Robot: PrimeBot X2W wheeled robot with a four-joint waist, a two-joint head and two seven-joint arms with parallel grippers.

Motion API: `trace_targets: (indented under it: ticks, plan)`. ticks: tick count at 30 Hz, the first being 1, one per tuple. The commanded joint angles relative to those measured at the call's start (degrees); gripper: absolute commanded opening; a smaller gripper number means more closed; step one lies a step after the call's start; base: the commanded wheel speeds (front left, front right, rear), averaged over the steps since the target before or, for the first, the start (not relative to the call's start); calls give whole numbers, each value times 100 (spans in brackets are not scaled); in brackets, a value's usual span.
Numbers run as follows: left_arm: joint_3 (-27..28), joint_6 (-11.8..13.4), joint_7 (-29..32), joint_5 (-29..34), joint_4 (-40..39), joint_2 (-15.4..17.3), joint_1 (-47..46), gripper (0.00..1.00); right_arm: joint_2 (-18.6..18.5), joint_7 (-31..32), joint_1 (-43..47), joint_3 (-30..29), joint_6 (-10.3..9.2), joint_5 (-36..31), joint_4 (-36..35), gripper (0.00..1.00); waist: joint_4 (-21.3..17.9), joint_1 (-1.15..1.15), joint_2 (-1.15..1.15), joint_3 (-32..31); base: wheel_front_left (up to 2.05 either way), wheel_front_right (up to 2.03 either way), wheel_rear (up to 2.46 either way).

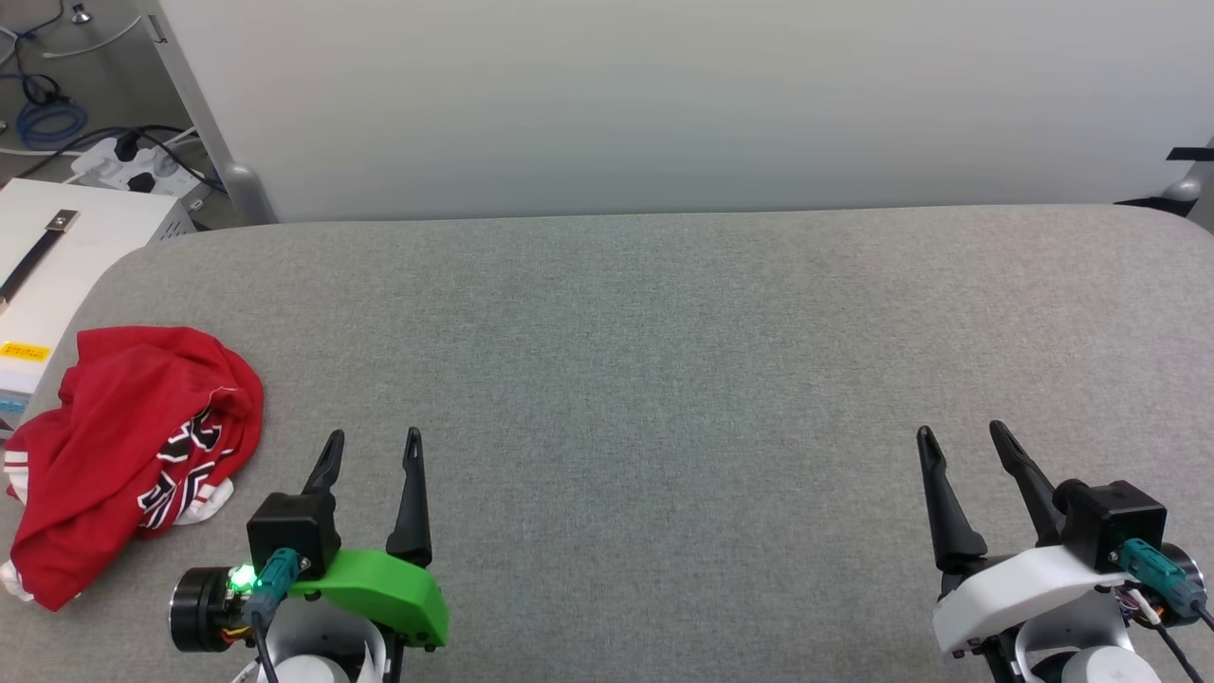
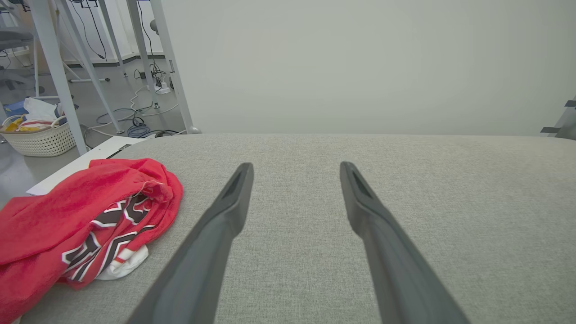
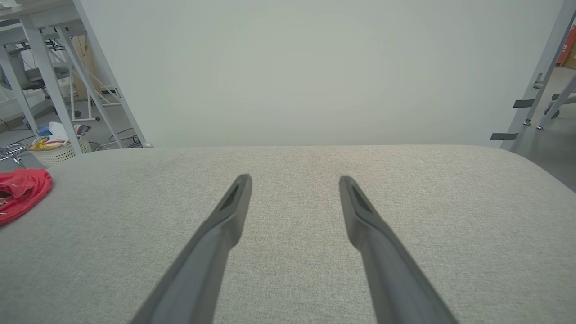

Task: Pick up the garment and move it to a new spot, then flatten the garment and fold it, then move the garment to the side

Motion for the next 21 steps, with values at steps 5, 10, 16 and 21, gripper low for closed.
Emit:
trace_targets:
  ticks: [5, 10, 16, 21]
  plan:
    - [-25, -43, -119, -90, 51, -12, -129, 100, -2, -111, -98, 31, -2, 121, 4, 100, 9, 0, 0, 16, 0, 0, 0]
    - [-6, -60, -203, -189, 90, -13, -194, 100, -2, -173, -119, 78, -2, 206, -23, 100, 130, 0, 0, 39, 0, 0, 0]
    - [44, -51, -274, -280, 135, -15, -225, 100, -2, -145, -158, 147, -2, 138, -99, 100, 370, 0, 0, 56, 0, 0, 0]
    - [92, -51, -332, -332, 179, -16, -245, 100, -2, -88, -187, 214, -2, 28, -182, 100, 668, 0, 0, 70, 0, 0, 0]
